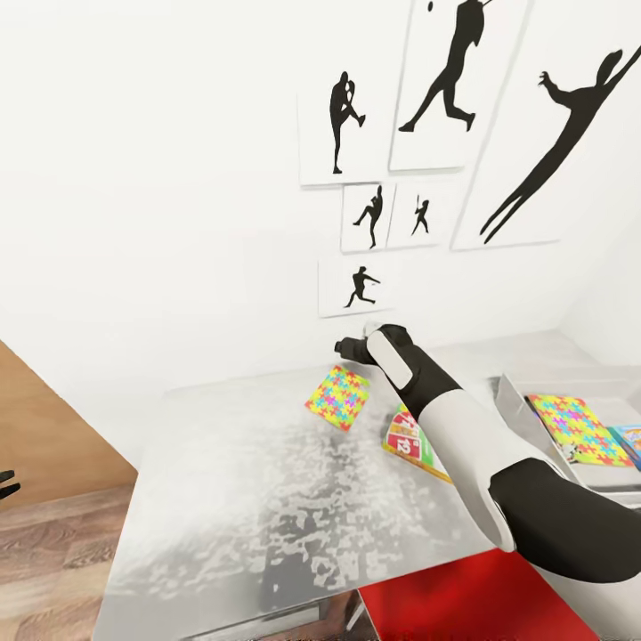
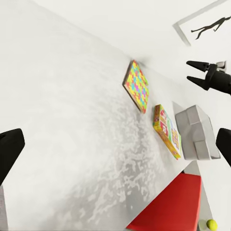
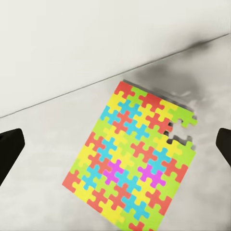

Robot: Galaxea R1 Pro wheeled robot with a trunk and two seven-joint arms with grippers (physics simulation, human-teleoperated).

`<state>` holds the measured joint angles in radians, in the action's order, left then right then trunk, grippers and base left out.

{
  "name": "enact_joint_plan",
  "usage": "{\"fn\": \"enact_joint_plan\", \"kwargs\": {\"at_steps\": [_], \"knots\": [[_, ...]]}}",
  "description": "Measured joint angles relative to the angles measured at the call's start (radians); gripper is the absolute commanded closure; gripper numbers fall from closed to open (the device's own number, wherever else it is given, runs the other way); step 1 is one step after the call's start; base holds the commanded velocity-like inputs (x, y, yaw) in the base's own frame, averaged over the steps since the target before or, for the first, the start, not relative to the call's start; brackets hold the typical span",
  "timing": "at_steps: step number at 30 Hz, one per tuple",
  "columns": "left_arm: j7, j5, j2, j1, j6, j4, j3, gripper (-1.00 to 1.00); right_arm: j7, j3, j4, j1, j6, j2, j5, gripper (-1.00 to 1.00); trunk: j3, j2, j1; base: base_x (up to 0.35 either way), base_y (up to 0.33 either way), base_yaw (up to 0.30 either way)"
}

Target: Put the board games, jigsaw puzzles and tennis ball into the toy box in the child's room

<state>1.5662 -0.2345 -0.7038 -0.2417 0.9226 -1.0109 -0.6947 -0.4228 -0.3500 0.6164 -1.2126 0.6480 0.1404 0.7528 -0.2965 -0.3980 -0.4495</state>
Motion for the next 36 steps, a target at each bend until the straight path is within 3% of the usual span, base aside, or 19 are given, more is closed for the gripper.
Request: {"fn": "enact_joint_plan", "kwargs": {"at_steps": [36], "knots": [[0.000, 0.000, -0.002, 0.000, 0.000, 0.000, -0.001, -1.00, -0.002, 0.001, 0.002, -0.040, 0.018, 0.000, 0.001, -1.00, -0.059, 0.000, 0.000, 0.000, 0.000, 0.000]]}}
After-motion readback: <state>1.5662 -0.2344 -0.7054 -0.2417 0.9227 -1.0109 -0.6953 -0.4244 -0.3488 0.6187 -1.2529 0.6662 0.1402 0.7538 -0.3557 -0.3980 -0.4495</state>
